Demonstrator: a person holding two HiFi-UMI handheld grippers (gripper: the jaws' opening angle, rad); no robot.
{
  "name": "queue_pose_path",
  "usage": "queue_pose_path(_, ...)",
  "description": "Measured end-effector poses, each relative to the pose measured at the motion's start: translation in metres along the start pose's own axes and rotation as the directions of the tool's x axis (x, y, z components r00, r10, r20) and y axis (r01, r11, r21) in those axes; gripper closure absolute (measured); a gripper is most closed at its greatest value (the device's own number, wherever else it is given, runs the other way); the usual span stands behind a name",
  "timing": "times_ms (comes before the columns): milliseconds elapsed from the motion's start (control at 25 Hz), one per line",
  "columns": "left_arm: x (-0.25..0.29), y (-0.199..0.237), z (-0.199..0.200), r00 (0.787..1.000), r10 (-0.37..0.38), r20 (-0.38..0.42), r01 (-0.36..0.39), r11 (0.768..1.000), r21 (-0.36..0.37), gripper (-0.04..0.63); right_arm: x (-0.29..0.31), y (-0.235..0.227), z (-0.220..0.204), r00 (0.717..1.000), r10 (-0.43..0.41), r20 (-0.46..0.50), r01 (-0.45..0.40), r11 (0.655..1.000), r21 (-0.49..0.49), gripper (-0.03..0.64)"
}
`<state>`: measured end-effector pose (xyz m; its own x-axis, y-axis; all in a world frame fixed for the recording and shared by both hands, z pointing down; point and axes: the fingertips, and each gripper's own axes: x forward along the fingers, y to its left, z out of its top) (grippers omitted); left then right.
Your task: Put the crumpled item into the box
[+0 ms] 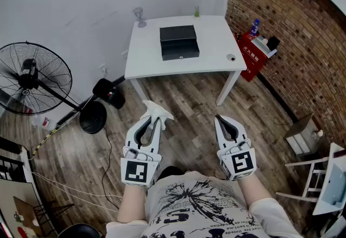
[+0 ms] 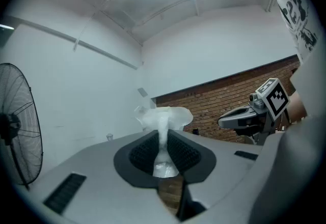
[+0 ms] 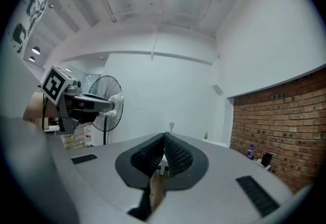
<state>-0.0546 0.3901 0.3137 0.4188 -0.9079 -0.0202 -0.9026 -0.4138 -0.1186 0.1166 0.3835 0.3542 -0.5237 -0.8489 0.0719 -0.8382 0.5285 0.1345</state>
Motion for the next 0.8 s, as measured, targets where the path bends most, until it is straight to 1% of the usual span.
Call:
queue_pose_path(160,0.003,0.0,0.001,1.0,-0.002,0.005,0.002,1.0,0.008,0.529,0.0,-0.003,0.001,1.0,0.0,0.002,0.0,1.0,-0.004,0.603)
queue_pose_path(360,0.008,-0.002,-0.002,1.0,-0.01,0.0,0.01,1.0,-0.008,0.529,0.0,-0.007,0.0,1.0,-0.01,0.001,0.01,1.0,-0.001,0.603)
queue_pose_path(560,0.017,-0.005,-0.005,1.0,-0.015,-0.003,0.015,1.0,-0.018,0.529,0.005,-0.017,0.003,0.999,-0.035,0.032,0.033,0.998,0.055,0.603)
queue_pose_path(720,0.025,-0.007,-0.012,0.999,-0.024,-0.022,0.023,0.999,-0.023,0.529,0.016,-0.022,-0.007,1.0,-0.025,0.007,0.025,0.997,0.068,0.603)
queue_pose_path(800,0.035,0.001,-0.016,0.999,-0.021,-0.033,0.021,1.0,-0.015,0.529,0.027,-0.025,-0.011,1.0,-0.023,-0.006,0.024,0.997,0.076,0.603)
